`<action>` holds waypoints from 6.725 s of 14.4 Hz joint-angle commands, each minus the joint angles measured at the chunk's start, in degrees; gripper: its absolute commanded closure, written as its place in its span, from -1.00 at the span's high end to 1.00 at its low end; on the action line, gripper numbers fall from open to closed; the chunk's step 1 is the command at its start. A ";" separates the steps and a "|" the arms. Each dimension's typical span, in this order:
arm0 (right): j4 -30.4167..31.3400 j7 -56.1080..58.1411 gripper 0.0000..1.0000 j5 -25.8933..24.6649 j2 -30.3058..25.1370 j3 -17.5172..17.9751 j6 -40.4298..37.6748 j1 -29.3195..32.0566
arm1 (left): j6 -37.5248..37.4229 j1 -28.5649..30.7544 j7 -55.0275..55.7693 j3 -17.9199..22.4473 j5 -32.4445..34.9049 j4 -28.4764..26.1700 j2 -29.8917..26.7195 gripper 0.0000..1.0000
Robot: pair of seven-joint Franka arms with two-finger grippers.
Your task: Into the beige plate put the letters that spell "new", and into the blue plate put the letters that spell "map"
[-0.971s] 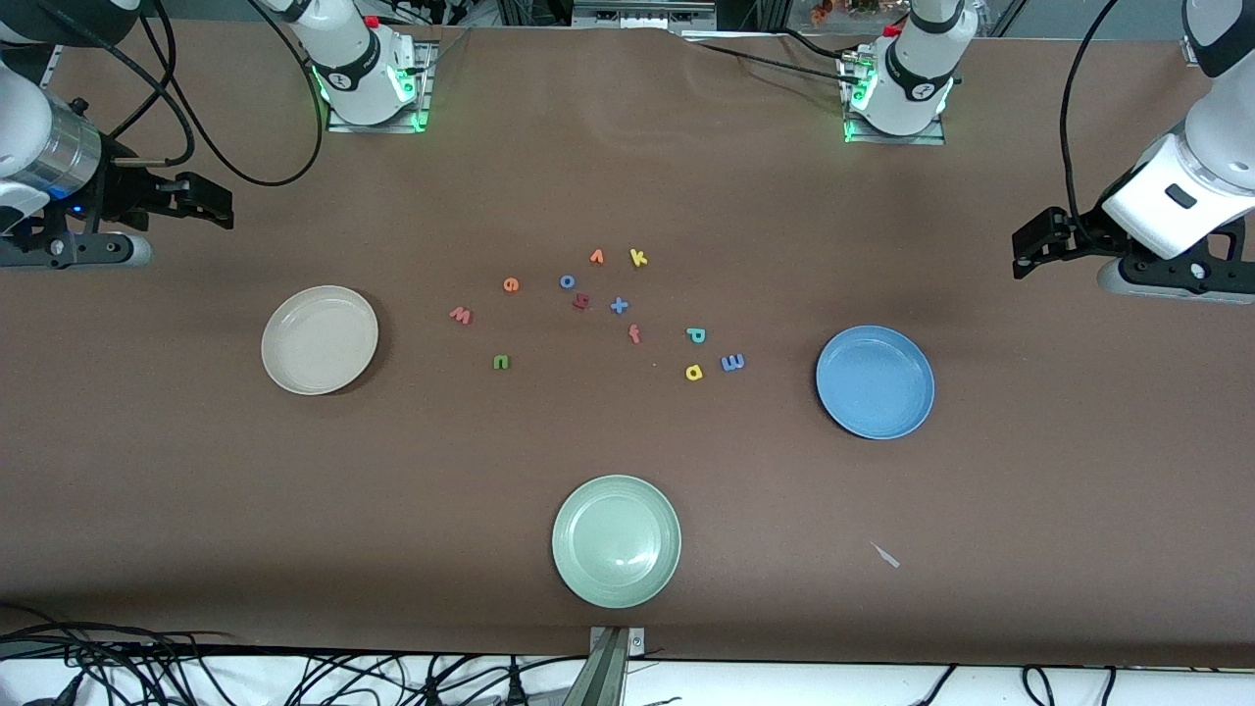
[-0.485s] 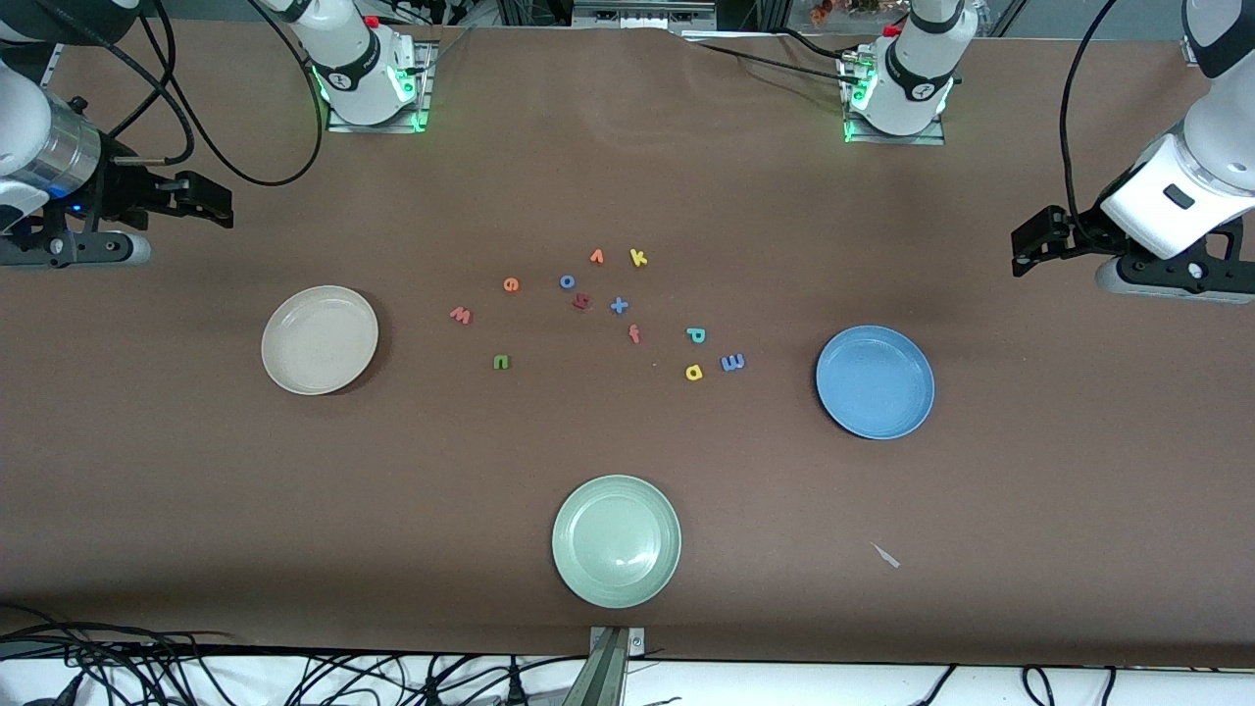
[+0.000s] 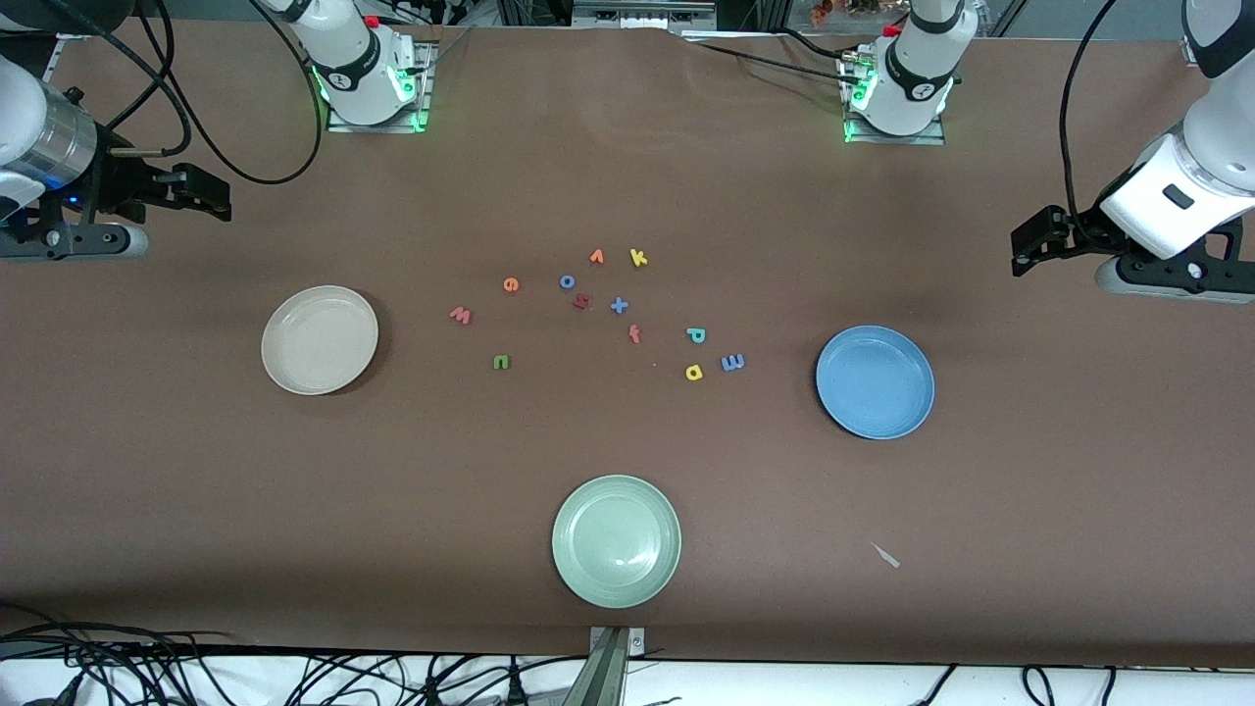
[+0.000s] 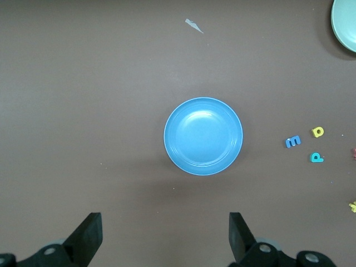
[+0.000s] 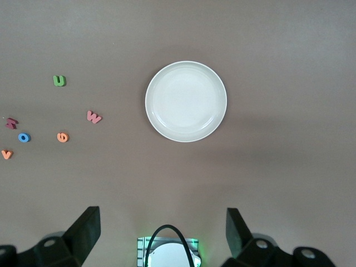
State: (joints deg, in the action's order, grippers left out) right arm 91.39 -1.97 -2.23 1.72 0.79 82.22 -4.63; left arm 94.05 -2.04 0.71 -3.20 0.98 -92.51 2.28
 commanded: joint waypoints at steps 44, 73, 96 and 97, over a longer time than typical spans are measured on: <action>0.72 0.38 1.00 1.08 -1.02 -0.08 -0.66 -0.02 | -1.15 0.90 -1.24 0.04 -1.42 1.10 1.24 1.00; 0.54 0.21 1.00 3.72 1.96 0.18 -0.05 -2.21 | -0.88 0.81 -1.24 0.04 -1.42 2.69 2.82 1.00; 25.84 17.15 1.00 3.46 14.36 2.02 43.18 -16.28 | -0.97 -5.06 -1.24 -1.46 -3.97 2.69 11.16 1.00; 27.42 19.69 1.00 3.46 14.36 2.02 45.20 -16.28 | -1.06 -6.29 -1.33 -1.46 -4.14 2.51 11.87 1.00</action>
State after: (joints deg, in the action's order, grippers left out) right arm 113.54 13.19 1.34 18.78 2.74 123.23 -21.10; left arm 93.95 -6.09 0.71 -4.89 -2.02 -91.48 12.06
